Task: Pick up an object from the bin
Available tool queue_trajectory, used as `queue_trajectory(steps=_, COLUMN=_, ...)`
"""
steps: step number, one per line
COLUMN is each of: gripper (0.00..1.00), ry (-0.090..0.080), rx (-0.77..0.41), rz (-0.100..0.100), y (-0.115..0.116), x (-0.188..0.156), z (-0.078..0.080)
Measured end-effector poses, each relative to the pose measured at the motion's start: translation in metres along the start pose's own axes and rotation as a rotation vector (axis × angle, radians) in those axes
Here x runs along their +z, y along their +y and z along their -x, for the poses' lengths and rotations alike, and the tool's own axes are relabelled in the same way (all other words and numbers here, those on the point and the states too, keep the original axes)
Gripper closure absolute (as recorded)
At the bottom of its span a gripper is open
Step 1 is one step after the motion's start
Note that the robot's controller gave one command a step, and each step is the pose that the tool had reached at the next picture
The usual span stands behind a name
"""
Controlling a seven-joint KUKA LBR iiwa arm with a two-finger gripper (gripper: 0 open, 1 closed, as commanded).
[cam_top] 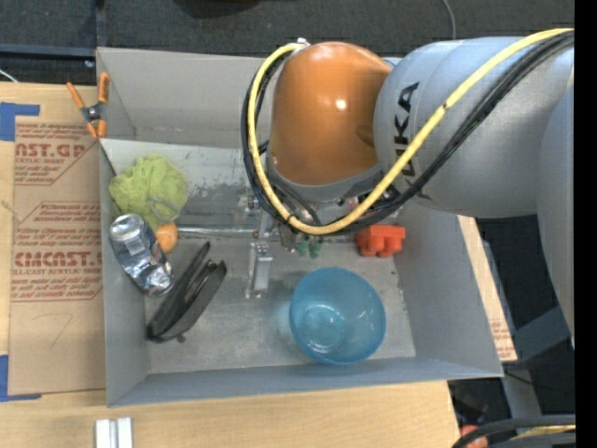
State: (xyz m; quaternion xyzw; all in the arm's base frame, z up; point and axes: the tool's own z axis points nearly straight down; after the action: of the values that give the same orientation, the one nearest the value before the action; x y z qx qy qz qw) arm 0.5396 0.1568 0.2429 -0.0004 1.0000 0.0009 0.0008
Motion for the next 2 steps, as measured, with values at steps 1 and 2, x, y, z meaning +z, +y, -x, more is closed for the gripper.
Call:
queue_trajectory(steps=1, gripper=0.00, ry=0.000, rx=0.000, rz=0.000, y=0.000, x=0.000, z=0.000)
queue_trajectory(steps=2, gripper=0.00, ry=0.000, rx=-0.009, rz=0.001, y=0.038, x=0.049, z=-0.015)
